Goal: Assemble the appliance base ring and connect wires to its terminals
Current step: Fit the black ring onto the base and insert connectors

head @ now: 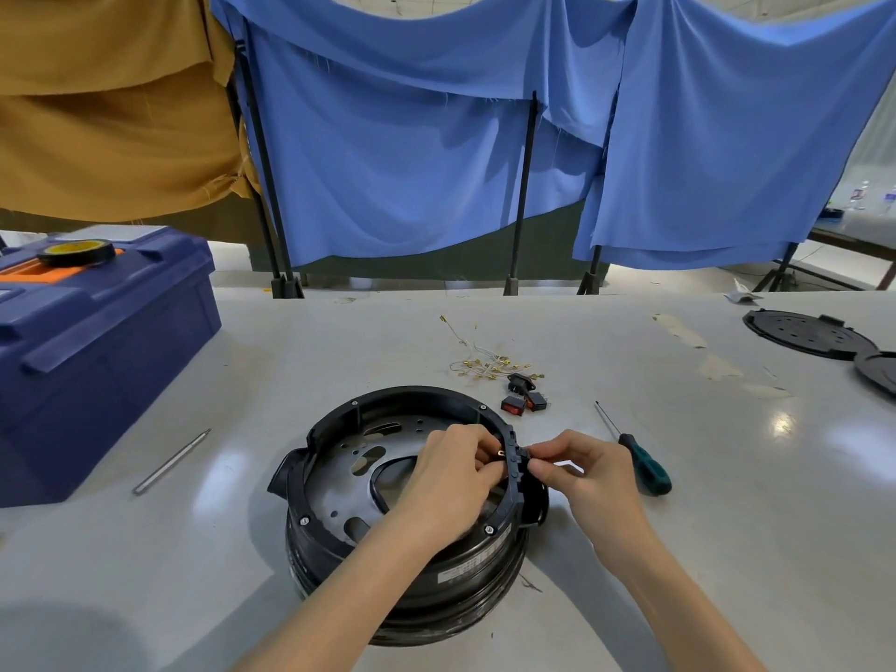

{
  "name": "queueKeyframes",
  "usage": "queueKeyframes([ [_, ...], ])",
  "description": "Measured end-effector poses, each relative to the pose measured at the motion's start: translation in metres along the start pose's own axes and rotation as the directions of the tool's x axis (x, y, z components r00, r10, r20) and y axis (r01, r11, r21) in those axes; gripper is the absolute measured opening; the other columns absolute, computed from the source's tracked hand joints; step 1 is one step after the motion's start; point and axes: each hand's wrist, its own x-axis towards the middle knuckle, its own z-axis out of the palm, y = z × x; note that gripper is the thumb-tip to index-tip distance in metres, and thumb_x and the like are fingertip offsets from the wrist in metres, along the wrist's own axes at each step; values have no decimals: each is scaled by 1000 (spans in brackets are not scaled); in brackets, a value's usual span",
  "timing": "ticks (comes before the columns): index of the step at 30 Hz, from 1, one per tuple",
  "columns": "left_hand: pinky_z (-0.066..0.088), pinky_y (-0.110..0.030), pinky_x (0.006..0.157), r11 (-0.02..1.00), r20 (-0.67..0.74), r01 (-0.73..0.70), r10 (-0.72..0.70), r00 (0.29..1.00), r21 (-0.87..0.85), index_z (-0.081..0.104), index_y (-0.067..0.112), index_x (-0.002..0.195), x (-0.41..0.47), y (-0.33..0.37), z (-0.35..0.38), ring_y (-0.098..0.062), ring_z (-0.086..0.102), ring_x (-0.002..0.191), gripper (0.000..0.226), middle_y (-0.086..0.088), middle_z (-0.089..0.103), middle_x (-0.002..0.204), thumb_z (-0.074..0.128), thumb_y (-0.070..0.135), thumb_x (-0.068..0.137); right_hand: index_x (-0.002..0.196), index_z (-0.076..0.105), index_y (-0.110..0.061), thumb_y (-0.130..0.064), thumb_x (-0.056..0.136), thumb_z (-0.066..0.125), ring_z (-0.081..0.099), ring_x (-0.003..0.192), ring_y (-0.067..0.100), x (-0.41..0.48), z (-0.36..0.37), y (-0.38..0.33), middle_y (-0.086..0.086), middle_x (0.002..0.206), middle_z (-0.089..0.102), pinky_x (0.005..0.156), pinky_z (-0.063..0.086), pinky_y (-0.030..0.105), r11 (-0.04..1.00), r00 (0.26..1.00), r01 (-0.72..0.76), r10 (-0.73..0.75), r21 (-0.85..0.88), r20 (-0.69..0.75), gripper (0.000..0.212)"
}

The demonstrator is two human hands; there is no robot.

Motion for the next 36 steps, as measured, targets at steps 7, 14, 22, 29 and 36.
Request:
queueKeyframes([
  [7, 45, -10, 63, 998, -28, -42, 43, 999, 41, 65, 26, 100, 1, -1, -1, 2, 58, 75, 11, 14, 63, 83, 64, 21, 90, 70, 69, -10, 13, 81, 66, 63, 61, 0, 0, 13, 0, -5, 69, 71, 61, 50, 13, 1000, 1000, 10, -10, -24, -22, 26],
  [14, 53, -30, 80, 990, -13, -59, 61, 998, 126, 61, 22, 107, 1, 1, -1, -10, 59, 88, 15, 6, 64, 98, 60, 18, 93, 69, 61, 9, 13, 83, 64, 60, 73, -9, -1, 18, 3, 7, 92, 60, 63, 46, 6, 990, 996, 62, -70, -127, -55, 15],
  [22, 53, -32, 83, 986, -19, -60, 63, 998, 157, 60, 22, 111, 0, 4, 0, -10, 61, 91, 20, 7, 65, 100, 61, 22, 91, 66, 59, 6, 19, 82, 58, 56, 69, -1, -3, 19, 4, 7, 89, 60, 60, 46, 12, 988, 995, 102, -103, -115, 5, 21],
  [29, 54, -32, 80, 984, -12, -62, 65, 998, 168, 61, 25, 109, -2, 6, -2, -6, 61, 86, 18, 9, 65, 97, 61, 24, 91, 64, 71, -11, 19, 80, 60, 64, 72, -2, -4, 15, 6, 0, 82, 67, 65, 48, 10, 999, 999, 33, -33, 20, -13, 36],
  [36, 55, -34, 76, 993, -29, -18, 21, 999, 114, 66, 27, 103, -3, 4, -6, -7, 62, 79, 18, 9, 65, 87, 68, 23, 85, 65, 75, -20, 19, 75, 65, 68, 63, 8, -2, 12, 4, -3, 73, 74, 59, 51, 16, 999, 1000, 2, 0, 49, -32, 42],
])
